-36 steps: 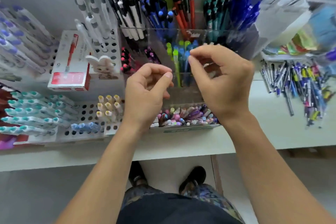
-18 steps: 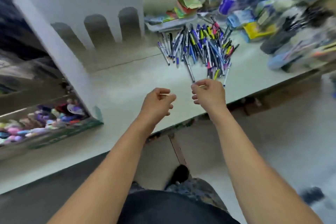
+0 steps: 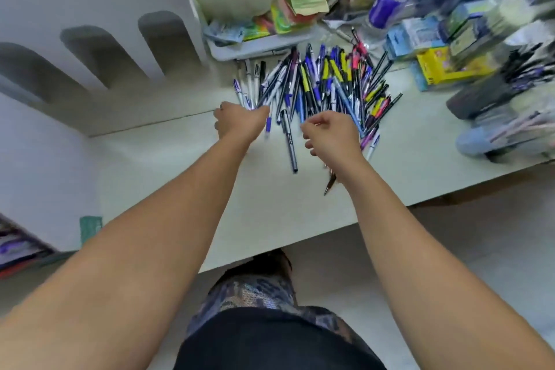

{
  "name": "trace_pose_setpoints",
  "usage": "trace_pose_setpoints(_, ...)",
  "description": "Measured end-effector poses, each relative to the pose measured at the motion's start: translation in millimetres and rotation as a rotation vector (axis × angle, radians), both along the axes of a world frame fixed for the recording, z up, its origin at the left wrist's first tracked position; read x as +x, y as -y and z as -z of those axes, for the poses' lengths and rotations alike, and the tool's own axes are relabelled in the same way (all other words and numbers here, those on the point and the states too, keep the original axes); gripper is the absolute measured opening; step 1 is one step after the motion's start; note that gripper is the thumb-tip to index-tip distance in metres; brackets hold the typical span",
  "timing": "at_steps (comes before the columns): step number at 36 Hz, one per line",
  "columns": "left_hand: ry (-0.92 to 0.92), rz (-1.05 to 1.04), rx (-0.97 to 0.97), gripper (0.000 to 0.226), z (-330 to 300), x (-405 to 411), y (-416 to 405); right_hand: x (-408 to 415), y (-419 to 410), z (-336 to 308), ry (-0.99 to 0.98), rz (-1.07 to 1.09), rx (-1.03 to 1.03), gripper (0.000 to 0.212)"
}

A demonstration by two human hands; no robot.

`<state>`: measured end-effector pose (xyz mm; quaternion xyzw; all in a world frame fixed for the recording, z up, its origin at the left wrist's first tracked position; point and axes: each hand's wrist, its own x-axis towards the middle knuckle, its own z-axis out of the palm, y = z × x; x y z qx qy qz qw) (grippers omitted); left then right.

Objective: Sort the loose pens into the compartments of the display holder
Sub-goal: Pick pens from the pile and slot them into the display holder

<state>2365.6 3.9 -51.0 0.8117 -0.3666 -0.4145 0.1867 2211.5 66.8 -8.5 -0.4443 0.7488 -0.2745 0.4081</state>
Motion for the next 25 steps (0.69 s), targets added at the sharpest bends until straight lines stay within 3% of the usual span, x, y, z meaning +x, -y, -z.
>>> trace_pose_setpoints(6, 0.226, 0.074, 0.011, 0.101, 23.7, -29.6, 35.4, -22.5, 23.8, 19.7, -0.041, -0.051, 0.026, 0.005)
trace_pose_setpoints(17, 0.274, 0.187, 0.042, 0.082, 23.8, -61.1, 30.7, -26.4, 58.7, 34.4, -0.08, -0.207, 0.032, 0.01)
trace_pose_setpoints(22, 0.256, 0.083, 0.01, 0.078, 24.8, -75.6, 17.2, -33.4, 69.3, 43.9, -0.19, -0.284, 0.067, 0.026)
trace_pose_setpoints(25, 0.268, 0.022, 0.023, 0.09, 25.0, -93.5, 10.9, -48.1, 77.6, 40.1, -0.185, -0.275, 0.06, 0.027)
